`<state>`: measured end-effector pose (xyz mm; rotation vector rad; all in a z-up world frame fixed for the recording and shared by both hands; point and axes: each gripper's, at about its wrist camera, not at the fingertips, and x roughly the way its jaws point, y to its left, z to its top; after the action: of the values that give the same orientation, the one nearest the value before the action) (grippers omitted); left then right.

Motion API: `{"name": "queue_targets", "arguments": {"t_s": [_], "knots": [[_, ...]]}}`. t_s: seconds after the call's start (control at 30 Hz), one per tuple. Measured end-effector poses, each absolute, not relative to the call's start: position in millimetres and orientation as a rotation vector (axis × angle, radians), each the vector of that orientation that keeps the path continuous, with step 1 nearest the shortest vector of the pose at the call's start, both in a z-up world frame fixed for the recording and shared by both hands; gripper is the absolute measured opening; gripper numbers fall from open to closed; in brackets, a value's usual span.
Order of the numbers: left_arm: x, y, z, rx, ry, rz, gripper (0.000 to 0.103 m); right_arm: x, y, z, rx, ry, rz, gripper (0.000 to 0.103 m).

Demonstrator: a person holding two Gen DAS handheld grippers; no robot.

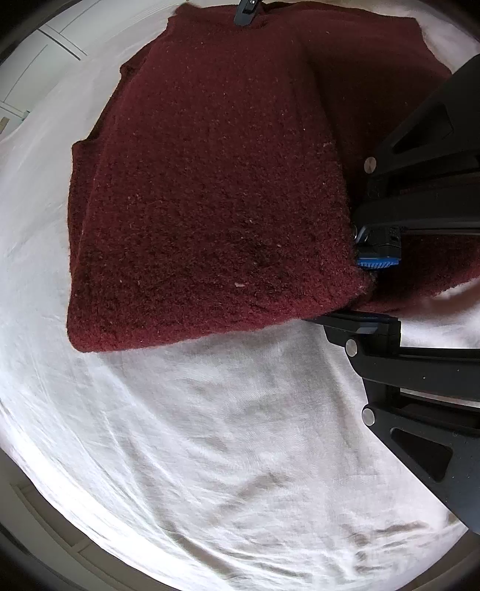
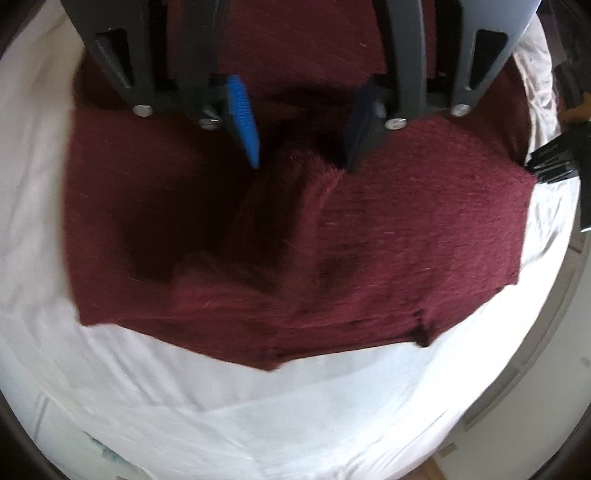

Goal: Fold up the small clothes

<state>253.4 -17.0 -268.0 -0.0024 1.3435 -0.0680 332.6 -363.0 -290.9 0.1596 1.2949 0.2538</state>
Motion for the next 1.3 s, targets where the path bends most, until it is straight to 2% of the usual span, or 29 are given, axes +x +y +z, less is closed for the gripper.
{"name": "queue_targets", "arguments": {"t_s": [0.23, 0.43, 0.53, 0.7, 0.93, 1.0, 1.07, 1.13, 1.3], "knots": [[251.8, -17.8, -267.6, -0.001, 1.336, -0.067, 0.016, 311.3, -418.6, -290.1, 0.116, 1.362, 0.13, 0.06], [251.4, -19.6, -266.9, 0.009, 1.337, -0.064, 0.016, 317.8, -445.6, -259.5, 0.227, 1.297, 0.122, 0.078], [250.5, -22.1, -267.5, 0.022, 1.332, -0.056, 0.016, 342.1, -439.8, -256.5, 0.225, 1.295, 0.121, 0.08], [248.3, -26.9, -266.0, 0.041, 1.326, -0.045, 0.016, 371.8, -420.4, -289.7, 0.172, 1.381, 0.109, 0.08], [248.3, -29.2, -265.4, 0.042, 1.327, -0.044, 0.016, 364.9, -378.4, -315.2, 0.078, 1.426, 0.173, 0.079], [248.0, -30.4, -264.7, 0.048, 1.325, -0.043, 0.016, 359.4, -370.1, -313.7, 0.052, 1.424, 0.204, 0.06], [248.1, -32.2, -263.7, 0.059, 1.327, -0.039, 0.016, 355.1, -367.7, -307.7, 0.061, 1.409, 0.247, 0.021], [248.5, -34.3, -262.5, 0.067, 1.327, -0.033, 0.016, 350.0, -371.0, -298.2, 0.106, 1.383, 0.287, 0.016], [244.2, -37.0, -253.3, 0.051, 1.299, -0.024, 0.016, 341.8, -378.8, -278.1, 0.061, 1.279, 0.221, 0.015]]}}
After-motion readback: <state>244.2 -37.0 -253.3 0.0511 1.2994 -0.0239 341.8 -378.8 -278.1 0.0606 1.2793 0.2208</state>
